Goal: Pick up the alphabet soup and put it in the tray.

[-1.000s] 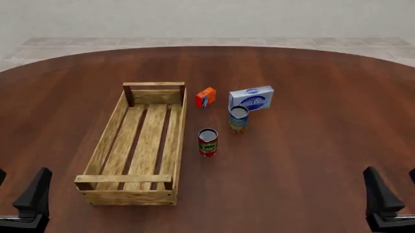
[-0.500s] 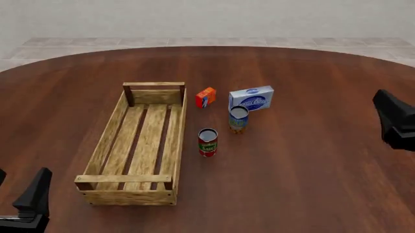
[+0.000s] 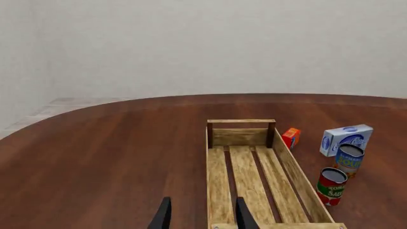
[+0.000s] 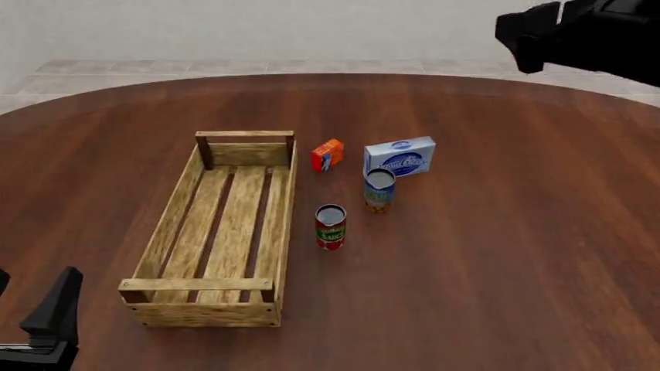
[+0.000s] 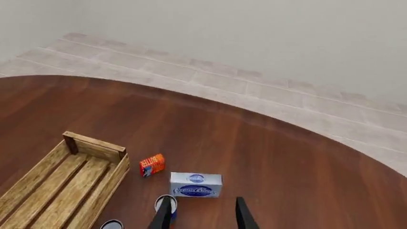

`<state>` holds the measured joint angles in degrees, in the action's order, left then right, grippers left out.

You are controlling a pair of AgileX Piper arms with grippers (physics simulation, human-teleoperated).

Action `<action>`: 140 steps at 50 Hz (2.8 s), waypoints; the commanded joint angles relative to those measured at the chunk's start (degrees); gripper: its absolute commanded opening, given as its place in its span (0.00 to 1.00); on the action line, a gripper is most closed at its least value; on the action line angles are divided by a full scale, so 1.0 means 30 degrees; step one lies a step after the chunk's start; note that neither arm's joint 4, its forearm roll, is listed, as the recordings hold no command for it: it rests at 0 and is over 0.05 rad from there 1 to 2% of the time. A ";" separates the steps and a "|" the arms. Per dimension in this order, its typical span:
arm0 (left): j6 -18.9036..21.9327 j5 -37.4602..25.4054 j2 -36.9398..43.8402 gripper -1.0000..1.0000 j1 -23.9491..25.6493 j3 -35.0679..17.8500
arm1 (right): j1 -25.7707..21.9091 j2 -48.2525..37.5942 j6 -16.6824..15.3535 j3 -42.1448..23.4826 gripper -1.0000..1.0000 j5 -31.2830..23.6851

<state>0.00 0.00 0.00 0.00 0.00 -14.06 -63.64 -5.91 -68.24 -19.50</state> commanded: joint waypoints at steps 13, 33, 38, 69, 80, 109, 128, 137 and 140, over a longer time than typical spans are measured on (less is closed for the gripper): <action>0.0000 0.0000 0.0000 1.00 0.0000 0.0000 | -0.2030 -0.7016 0.2270 -0.6628 1.00 -0.2666; 0.0000 0.0000 0.0000 1.00 0.0000 0.0000 | -0.2470 -0.9510 0.2600 -0.8152 1.00 -0.3334; 0.0000 0.0000 0.0000 1.00 0.0000 0.0000 | -0.2295 -0.9773 0.2333 -0.8005 1.00 -0.3212; 0.0000 0.0000 0.0000 1.00 0.0000 0.0000 | -0.2496 -1.1597 0.2278 -0.6293 1.00 -0.2284; 0.0000 0.0000 0.0000 1.00 0.0000 0.0000 | -0.2519 -1.2004 0.1904 -0.6104 1.00 -0.2160; 0.0000 0.0000 0.0000 1.00 0.0000 0.0000 | -0.2316 -1.3243 0.1977 -0.5805 1.00 -0.1509; 0.0000 0.0000 0.0000 1.00 0.0000 0.0000 | -0.2346 -1.3600 0.1829 -0.5286 1.00 -0.1050; 0.0000 0.0000 0.0000 1.00 0.0000 0.0000 | -0.2243 -1.3946 0.1790 -0.5226 1.00 -0.0838; 0.0000 0.0000 0.0000 1.00 0.0000 0.0000 | -0.2214 -1.4050 0.1753 -0.5282 1.00 -0.0840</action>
<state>0.00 0.00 0.00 0.00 0.00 -20.98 -104.81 -0.44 -84.13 -22.47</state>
